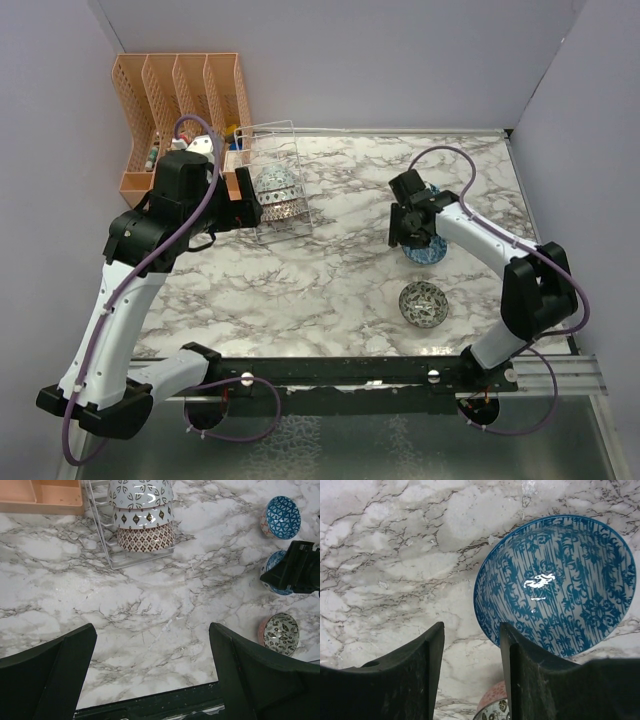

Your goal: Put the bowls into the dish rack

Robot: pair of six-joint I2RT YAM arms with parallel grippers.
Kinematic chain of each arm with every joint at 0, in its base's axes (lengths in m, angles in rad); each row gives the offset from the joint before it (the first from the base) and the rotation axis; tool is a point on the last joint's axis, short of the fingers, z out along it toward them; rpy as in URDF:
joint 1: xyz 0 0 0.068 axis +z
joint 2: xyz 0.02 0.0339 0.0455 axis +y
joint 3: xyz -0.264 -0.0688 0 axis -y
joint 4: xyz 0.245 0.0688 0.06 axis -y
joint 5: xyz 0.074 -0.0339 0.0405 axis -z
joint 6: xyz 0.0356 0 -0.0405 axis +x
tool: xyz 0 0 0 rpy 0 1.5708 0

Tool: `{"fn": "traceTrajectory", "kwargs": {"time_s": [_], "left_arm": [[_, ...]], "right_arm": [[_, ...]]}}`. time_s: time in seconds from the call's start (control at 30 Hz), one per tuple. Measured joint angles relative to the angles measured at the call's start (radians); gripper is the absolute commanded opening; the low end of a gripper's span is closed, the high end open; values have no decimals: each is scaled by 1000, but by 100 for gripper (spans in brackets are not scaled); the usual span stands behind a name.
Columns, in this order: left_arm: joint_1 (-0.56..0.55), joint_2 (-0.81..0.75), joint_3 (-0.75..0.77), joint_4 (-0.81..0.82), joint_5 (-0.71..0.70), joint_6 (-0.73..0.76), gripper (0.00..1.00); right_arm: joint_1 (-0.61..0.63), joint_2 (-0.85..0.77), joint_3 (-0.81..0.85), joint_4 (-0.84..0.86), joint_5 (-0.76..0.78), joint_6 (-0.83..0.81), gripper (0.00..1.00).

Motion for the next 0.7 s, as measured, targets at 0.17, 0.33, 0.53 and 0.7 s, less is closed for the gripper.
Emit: {"fn": "traceTrajectory", "kwargs": {"time_s": [0.17, 0.33, 0.53, 0.7], "left_arm": [[0, 0, 19, -22, 0, 0, 98], [0, -1, 76, -60, -1, 0, 98], [0, -12, 123, -97, -1, 1, 98], [0, -19, 151, -142, -1, 8, 98]], "right_arm": [[0, 45, -12, 24, 13, -2, 40], [0, 88, -13, 43, 30, -3, 14], [0, 98, -8, 57, 65, -5, 1], [0, 79, -4, 44, 69, 9, 1]]}}
